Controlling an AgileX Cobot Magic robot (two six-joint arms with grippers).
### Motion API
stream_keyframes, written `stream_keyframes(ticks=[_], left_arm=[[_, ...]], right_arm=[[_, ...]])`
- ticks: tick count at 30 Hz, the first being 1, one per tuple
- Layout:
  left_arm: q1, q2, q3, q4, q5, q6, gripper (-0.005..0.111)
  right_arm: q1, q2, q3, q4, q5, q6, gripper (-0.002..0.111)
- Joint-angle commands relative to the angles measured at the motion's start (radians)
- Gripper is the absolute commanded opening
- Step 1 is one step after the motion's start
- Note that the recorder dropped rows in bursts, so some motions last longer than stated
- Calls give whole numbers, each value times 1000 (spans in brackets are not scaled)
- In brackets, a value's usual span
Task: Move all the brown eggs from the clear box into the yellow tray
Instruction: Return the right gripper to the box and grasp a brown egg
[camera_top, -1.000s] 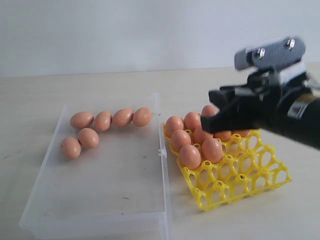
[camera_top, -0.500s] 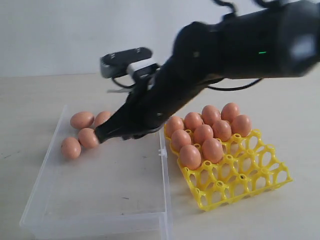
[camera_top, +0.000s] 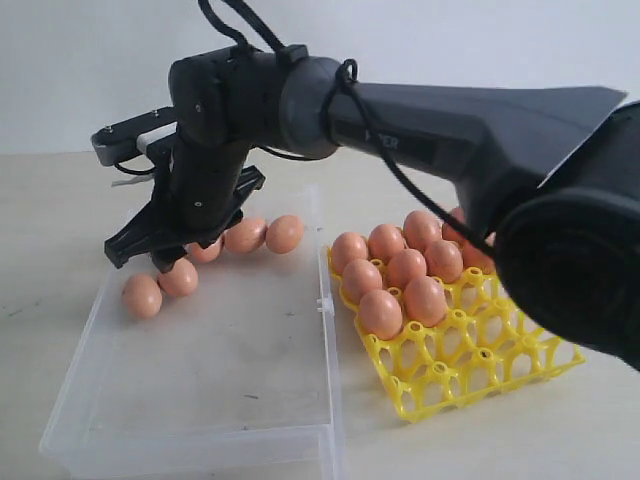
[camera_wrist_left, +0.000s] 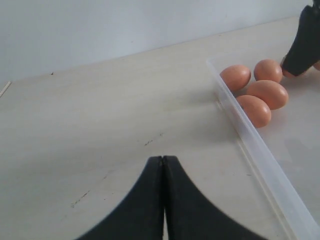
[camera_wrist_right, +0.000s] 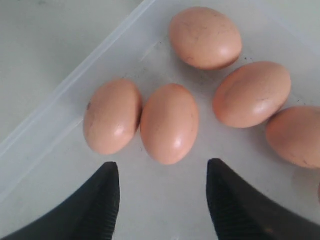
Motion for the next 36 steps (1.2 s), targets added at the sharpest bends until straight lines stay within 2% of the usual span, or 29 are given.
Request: stream_keyframes(ticks=[1, 11, 23, 25, 26, 27, 28, 32, 36], left_arm=[[2, -6, -4, -8, -8, -5, 0], [2, -6, -4, -8, -8, -5, 0], [2, -6, -4, -8, -8, -5, 0], [2, -6, -4, -8, -8, -5, 0], [2, -6, -4, -8, -8, -5, 0], [2, -6, -4, -8, -8, -5, 0], [2, -6, -4, -8, -8, -5, 0], [2, -6, -4, -8, -8, -5, 0], [2, -6, -4, -8, -8, -5, 0]], right_arm=[[0, 76, -120, 0, 47, 71, 51], [-2, 187, -266, 1, 45, 85, 51], [-2, 258, -270, -43, 4, 84, 51], [-2, 258, -270, -43, 4, 84, 40], [-2, 258, -270, -40, 4, 84, 19], [-2, 256, -270, -40, 4, 84, 4], [-2, 255, -270, -36, 8, 77, 0], [-2, 199, -270, -36, 4, 77, 0], [0, 97, -213, -50, -104, 77, 0]])
